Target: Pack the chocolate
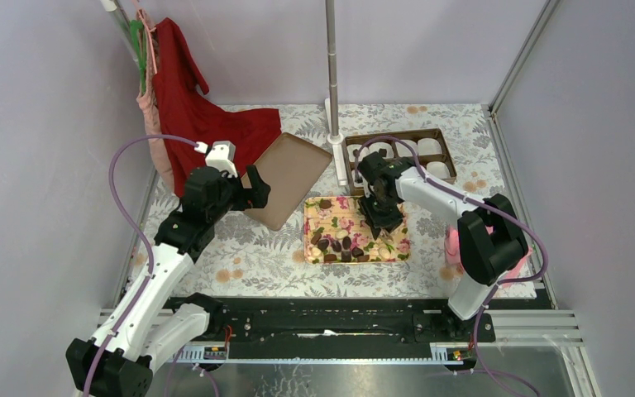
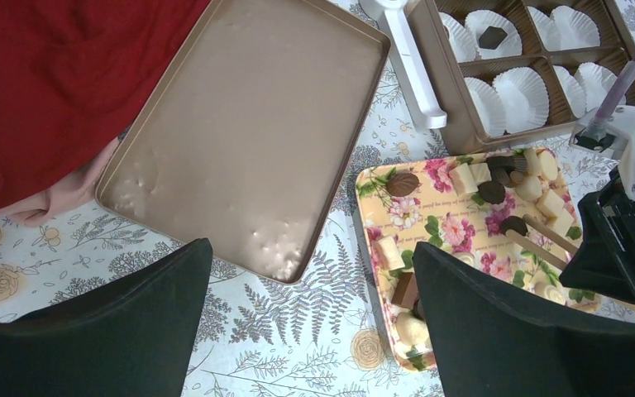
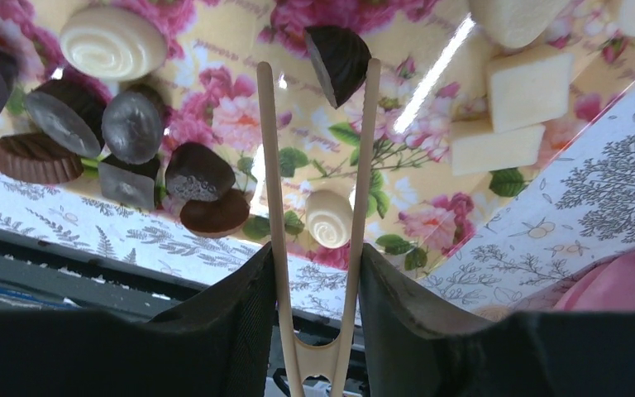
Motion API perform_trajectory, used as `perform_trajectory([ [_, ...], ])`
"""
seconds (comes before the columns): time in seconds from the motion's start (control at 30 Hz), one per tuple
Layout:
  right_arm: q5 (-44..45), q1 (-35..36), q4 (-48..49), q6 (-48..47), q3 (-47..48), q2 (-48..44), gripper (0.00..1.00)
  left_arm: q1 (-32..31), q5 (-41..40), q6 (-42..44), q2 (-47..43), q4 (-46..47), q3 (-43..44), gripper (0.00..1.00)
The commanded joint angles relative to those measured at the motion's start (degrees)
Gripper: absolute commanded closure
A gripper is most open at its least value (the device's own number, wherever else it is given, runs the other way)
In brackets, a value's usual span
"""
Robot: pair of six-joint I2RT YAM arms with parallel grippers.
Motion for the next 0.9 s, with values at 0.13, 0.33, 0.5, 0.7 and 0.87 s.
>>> perform_trajectory([
  [0.13,-4.4,2.5,-4.9,-1.6,1.1,-3.5,0.57,0.4,1.5,0.1,0.0,1.8,-0.3,0.01],
  [0.33,0.5,2.5,-2.8,0.8,1.0,-4.8,0.55,0.4,1.3,0.1,-0.4,1.8,-0.4,0.01],
  [0.5,5.4,2.5,-2.3,1.7,1.1,-4.9,0.53,0.4,1.4,0.1,-0.5,1.8,-0.4,0.01],
  [0.7,5.4,2.5,-0.6,2.0,-0.9,-4.1,0.51,0.4,1.5,0.0,-0.7,1.8,-0.4,0.01],
  [0.87,4.5,2.5,0.8,1.7,-1.3,-2.9,0.51,0.4,1.6,0.1,-0.6,1.8,-0.4,0.01],
])
